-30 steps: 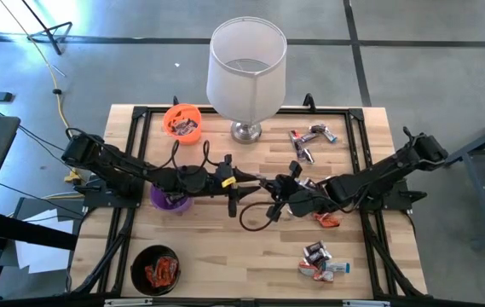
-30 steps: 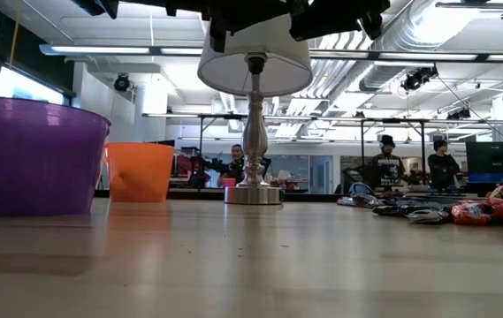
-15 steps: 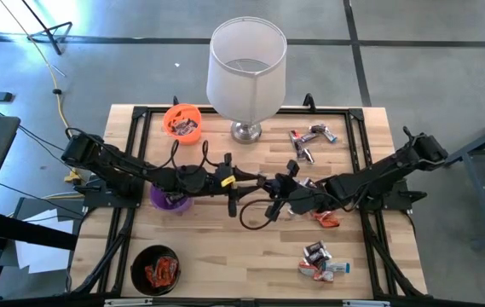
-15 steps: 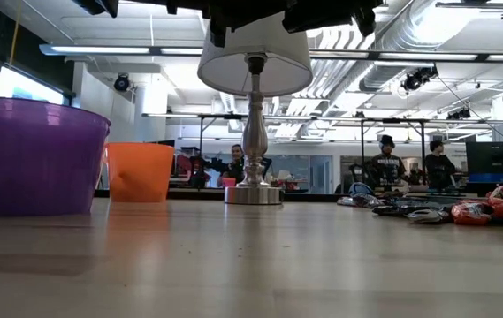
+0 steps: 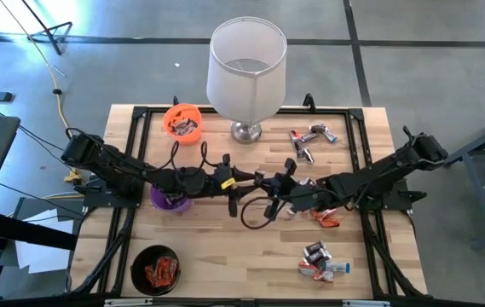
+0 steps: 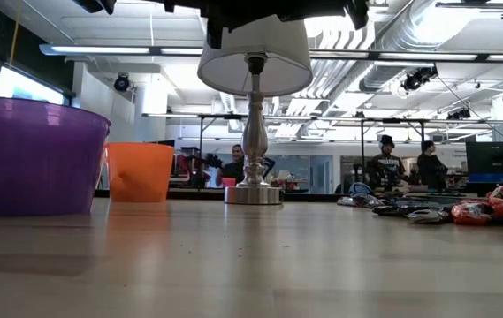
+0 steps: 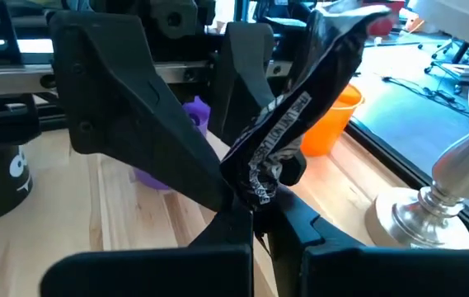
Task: Sort candy
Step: Put the brown chocolate into the purple bucket
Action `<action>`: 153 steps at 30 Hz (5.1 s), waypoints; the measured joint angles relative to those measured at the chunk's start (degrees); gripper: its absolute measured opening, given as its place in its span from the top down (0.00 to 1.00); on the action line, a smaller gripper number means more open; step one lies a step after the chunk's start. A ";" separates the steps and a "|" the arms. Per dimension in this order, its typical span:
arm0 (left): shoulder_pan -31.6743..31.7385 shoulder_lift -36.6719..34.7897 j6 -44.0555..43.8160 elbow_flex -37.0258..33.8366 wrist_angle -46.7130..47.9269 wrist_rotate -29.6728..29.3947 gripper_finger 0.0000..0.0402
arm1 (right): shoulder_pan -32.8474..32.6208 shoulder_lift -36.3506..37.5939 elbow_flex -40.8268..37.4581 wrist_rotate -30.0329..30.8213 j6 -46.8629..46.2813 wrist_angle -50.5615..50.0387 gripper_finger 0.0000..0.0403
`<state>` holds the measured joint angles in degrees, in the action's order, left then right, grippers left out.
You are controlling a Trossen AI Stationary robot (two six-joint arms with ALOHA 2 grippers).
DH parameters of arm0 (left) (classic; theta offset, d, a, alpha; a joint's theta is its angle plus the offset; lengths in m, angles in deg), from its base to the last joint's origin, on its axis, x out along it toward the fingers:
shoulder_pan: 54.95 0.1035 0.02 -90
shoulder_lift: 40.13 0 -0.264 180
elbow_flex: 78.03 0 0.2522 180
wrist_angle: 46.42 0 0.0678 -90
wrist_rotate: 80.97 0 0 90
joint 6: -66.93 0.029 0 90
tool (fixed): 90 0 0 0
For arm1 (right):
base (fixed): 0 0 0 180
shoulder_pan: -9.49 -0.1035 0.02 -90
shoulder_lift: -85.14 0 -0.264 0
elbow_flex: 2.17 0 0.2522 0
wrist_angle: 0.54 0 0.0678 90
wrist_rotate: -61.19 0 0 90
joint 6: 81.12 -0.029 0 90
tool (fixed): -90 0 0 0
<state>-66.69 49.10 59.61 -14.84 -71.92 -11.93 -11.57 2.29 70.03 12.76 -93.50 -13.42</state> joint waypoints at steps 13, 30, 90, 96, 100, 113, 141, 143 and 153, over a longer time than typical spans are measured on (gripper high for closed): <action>0.11 0.04 1.99 -0.04 -0.63 1.18 0.77 | -0.05 0.00 0.00 -2.59 -1.71 -1.14 1.00; 0.09 0.04 2.56 -0.09 0.54 2.86 0.99 | -0.10 0.00 0.02 -2.17 -2.59 -3.11 0.77; -22.87 -30.64 -76.30 -1.92 111.21 -11.72 0.95 | 16.21 0.00 -0.17 -14.07 -32.19 -42.50 0.57; -21.49 -30.64 -65.76 -1.92 111.17 -8.80 0.82 | 15.98 0.00 -0.22 -18.52 -31.55 -45.88 0.57; -20.16 -30.64 -63.25 -1.92 110.94 -8.67 0.74 | 15.08 0.00 -0.22 -19.87 -31.56 -47.83 0.57; -16.41 -30.64 -37.69 -1.92 68.61 -8.66 0.68 | 9.08 -0.04 2.51 -19.90 -46.26 -74.67 0.57; -14.88 -30.61 -22.68 -1.86 51.12 -9.64 0.68 | 10.27 22.44 -15.89 -31.68 -53.22 -75.87 0.61; -14.88 -30.60 -22.44 -1.86 51.19 -9.63 0.68 | 12.20 25.10 -15.89 -33.05 -51.48 -75.84 0.61; -14.88 -30.60 -19.99 -1.86 51.35 -9.63 0.68 | 27.23 30.15 -15.89 -39.07 -34.91 -62.48 0.61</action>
<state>-81.58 18.50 39.62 -16.70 -20.58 -21.56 15.67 32.44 54.14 -26.31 -128.41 -75.90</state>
